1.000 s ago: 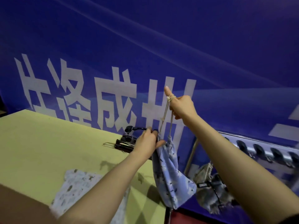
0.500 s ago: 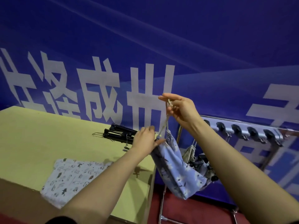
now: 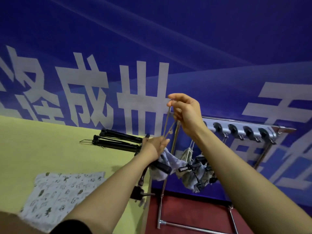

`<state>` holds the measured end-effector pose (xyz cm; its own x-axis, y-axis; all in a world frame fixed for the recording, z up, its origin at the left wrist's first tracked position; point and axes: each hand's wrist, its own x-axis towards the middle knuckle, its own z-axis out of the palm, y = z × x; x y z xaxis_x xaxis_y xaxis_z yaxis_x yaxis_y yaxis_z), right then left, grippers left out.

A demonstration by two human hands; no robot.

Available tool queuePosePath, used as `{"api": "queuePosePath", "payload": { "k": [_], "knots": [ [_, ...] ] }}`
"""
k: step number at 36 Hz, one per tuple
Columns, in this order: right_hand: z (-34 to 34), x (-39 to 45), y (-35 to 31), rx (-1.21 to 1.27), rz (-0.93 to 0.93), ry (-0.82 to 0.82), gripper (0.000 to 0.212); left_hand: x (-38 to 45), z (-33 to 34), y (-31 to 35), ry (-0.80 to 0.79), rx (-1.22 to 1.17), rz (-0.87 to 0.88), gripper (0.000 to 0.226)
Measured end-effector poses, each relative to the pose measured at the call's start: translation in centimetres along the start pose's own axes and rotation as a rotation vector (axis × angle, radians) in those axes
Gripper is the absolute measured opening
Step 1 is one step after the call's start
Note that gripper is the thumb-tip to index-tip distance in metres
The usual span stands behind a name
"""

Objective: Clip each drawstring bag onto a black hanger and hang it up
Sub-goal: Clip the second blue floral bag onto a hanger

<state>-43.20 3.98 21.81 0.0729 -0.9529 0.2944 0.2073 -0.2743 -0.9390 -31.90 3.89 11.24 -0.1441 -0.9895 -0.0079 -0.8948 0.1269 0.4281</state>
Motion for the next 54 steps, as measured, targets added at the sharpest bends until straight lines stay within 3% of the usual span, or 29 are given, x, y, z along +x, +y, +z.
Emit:
{"api": "queuePosePath", "payload": {
  "k": [7, 14, 17, 19, 24, 35, 42, 47, 54],
  "knots": [
    [-0.1, 0.6, 0.2, -0.030, -0.118, 0.110, 0.027, 1.7, 1.3, -0.8, -0.126, 0.324, -0.032, 0.041],
    [-0.9, 1.0, 1.5, -0.042, -0.164, 0.132, 0.031, 3.2, 2.9, -1.4, -0.177, 0.194, -0.066, 0.043],
    [-2.1, 0.9, 1.7, -0.108, -0.180, 0.092, 0.028, 3.1, 3.5, -0.6, -0.121, 0.114, -0.058, 0.056],
    [-3.2, 0.7, 1.6, -0.159, -0.168, 0.080, 0.023, 2.7, 4.0, 0.3, -0.091, 0.076, -0.044, 0.054],
    [-6.1, -0.5, 2.2, -0.239, -0.095, 0.097, 0.027, 2.3, 5.0, 3.0, -0.045, -0.209, -0.028, 0.049],
    [-17.7, -3.8, 2.6, -0.213, 0.123, 0.018, 0.029, 1.1, 9.5, 12.7, -0.053, -0.448, 0.075, 0.043],
    [-25.7, -6.1, 3.7, -0.296, 0.220, -0.029, 0.023, 1.1, 13.2, 19.3, -0.033, -0.471, 0.052, 0.025],
    [-29.6, -6.2, 4.1, -0.328, 0.254, -0.007, 0.021, 2.9, 15.7, 22.0, 0.006, -0.483, -0.031, 0.025],
    [-36.2, -4.3, 6.3, -0.730, 0.221, 0.056, 0.011, 7.0, 18.4, 26.1, -0.002, -0.468, -0.075, 0.020]
  ]
}}
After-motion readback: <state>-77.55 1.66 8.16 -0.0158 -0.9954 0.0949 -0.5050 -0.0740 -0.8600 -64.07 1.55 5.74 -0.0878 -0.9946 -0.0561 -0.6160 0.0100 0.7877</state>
